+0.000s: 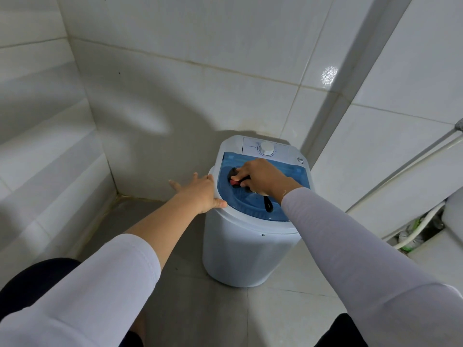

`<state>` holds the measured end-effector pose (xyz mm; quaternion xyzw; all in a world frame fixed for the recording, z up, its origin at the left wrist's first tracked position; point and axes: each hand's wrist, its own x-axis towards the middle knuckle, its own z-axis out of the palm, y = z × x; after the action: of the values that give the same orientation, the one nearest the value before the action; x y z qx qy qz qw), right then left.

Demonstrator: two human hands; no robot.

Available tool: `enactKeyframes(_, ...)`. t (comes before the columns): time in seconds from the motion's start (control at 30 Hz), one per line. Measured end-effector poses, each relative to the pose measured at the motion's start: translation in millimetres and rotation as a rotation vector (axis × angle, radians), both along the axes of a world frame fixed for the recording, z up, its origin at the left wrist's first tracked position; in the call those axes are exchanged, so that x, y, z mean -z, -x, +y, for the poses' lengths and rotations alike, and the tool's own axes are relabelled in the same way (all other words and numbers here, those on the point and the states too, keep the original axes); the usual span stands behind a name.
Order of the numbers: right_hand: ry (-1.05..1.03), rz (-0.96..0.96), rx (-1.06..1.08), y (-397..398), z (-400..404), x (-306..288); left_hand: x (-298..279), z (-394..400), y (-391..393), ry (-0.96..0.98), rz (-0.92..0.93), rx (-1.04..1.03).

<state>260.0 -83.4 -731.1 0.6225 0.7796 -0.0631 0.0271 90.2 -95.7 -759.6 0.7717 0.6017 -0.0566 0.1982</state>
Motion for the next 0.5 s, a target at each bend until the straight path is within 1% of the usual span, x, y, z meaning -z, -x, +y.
enactKeyframes(0.2, -0.017, 0.023, 0.077, -27, -10, 3, 3, 2, -1, -0.016, 0.015, -0.004)
enactKeyframes(0.5, -0.038, 0.001, 0.174, -76, -32, 5, 1, 0, -1, -0.041, 0.053, 0.0)
